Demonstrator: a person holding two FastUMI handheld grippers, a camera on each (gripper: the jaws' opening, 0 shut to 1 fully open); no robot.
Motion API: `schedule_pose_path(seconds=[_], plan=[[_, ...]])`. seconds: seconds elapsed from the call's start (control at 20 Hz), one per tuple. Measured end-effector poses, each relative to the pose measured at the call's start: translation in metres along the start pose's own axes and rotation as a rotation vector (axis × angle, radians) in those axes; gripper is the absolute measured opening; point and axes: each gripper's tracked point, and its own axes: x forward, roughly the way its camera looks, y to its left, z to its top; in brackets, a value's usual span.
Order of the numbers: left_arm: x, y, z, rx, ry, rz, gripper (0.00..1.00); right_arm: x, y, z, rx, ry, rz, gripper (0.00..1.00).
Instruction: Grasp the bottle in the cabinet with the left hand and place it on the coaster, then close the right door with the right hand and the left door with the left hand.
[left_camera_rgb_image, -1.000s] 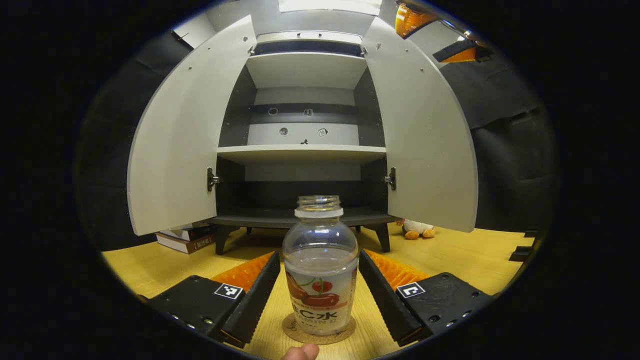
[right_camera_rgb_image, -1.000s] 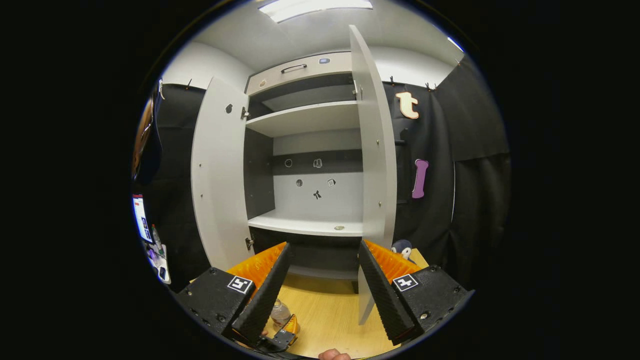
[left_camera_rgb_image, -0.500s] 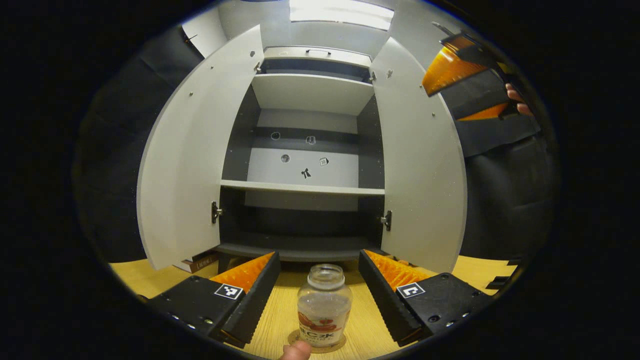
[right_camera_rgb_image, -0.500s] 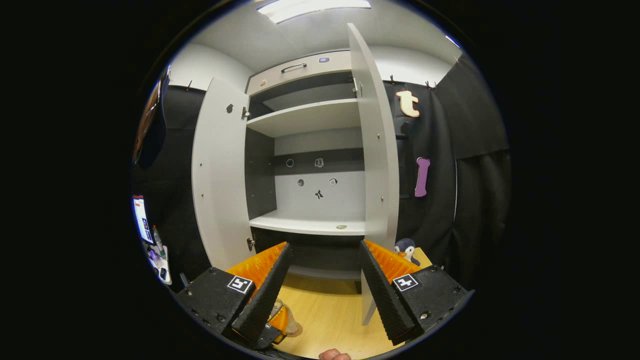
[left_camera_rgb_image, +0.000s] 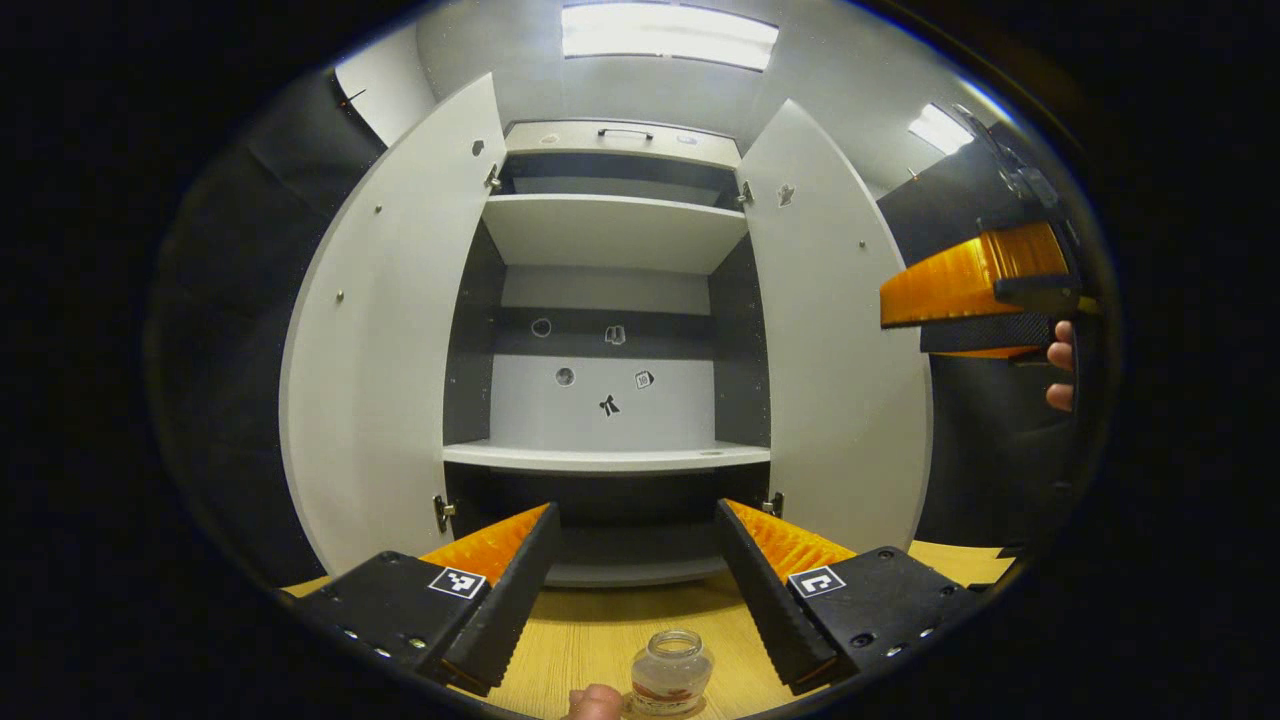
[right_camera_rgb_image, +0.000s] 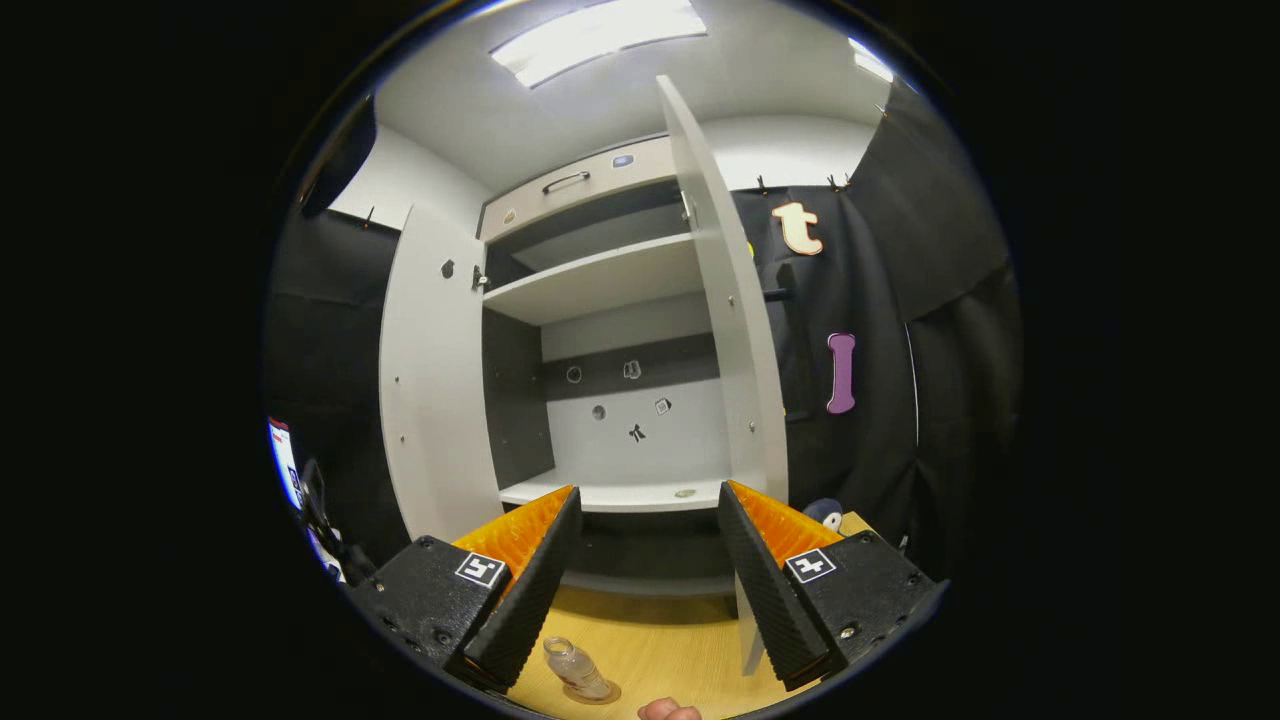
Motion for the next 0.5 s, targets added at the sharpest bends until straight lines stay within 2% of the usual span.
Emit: schedule_pose_path(seconds=[0.1,0.3,0.4,0.45,0.5], plan=[[-0.002,-0.004,0.015,-0.004,-0.009,-0.017,0.94,-0.002,-0.008,0.003,0.005,-0.018,-0.007,0.84],[-0.008,-0.003,0.024,-0.018,0.011,-0.023,0.94,-0.013,-0.038,-0.014,0.003,-0.007,-0.068,0.84],[-0.012,0.001,0.020,-0.012,0.047,-0.010,0.94,-0.022,-0.050,-0.010,0.035,-0.011,-0.077,0.84],[-0.013,0.002,0.016,-0.005,0.079,-0.007,0.96,-0.026,-0.058,-0.007,0.044,-0.003,-0.082,0.84],[-0.016,0.003,0.013,-0.001,0.098,-0.001,0.94,-0.031,-0.070,0.000,0.047,-0.004,-0.097,0.84]])
